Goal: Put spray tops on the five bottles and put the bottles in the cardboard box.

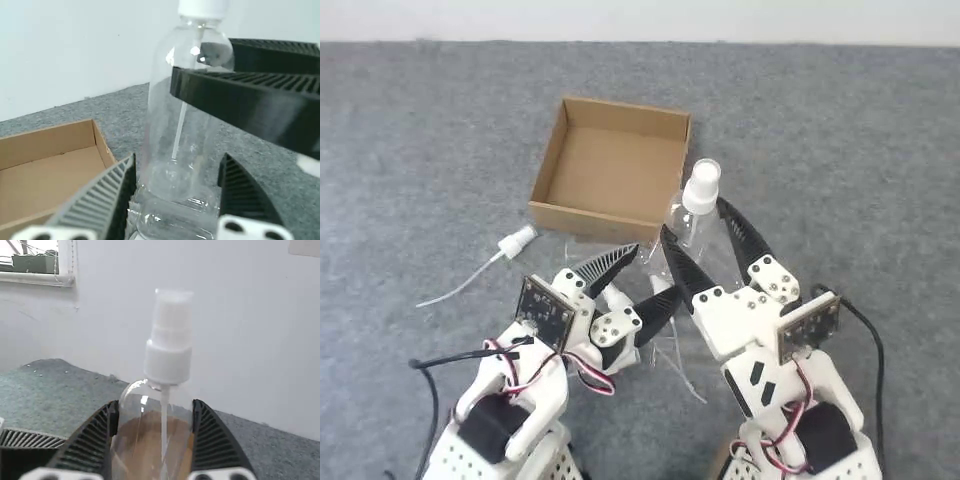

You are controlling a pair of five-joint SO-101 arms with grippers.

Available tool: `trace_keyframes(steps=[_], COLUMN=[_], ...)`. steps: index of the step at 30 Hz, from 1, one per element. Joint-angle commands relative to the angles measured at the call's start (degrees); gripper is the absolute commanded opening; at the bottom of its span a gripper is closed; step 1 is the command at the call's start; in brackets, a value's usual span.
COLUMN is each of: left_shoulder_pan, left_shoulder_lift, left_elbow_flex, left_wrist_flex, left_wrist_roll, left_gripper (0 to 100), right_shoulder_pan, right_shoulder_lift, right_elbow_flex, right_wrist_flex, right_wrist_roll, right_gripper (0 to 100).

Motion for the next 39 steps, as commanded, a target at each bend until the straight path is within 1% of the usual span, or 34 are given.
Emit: trace_keyframes(steps=[1,6,19,26,32,34,39], left_shoulder_pan=[-2.11,-5.45,-10.02,-8.53,-6.07,-6.51,-12.13], left_shoulder_lift=[-1.05,-1.05,-1.05,-1.05,-1.05,-1.05,-1.05], left_elbow_flex=[-0.57,1.54,1.8,1.01,-2.15,-2.15,-2.24], left_wrist_flex=[-2.46,-6.86,-9.05,-6.95,0.35,0.97,3.34], left_wrist_roll=[0.09,0.09,0.09,0.09,0.09,0.0,-2.46], left_gripper=[25,25,25,25,25,25,25], right_shoulder_pan=[-1.54,-6.2,-6.11,-5.85,0.13,1.36,2.33], right_shoulder_lift=[-0.84,-0.92,-0.92,-0.92,-0.92,-0.92,-0.92], right_elbow_flex=[-4.48,-4.57,-4.57,-4.13,-2.99,-1.58,0.62], right_wrist_flex=[0.22,2.86,3.65,3.65,3.21,3.12,3.03], right_wrist_roll=[-0.62,-0.18,-0.18,0.0,0.62,0.62,1.05], right_gripper=[0.7,0.7,0.7,0.7,0.7,0.7,0.7])
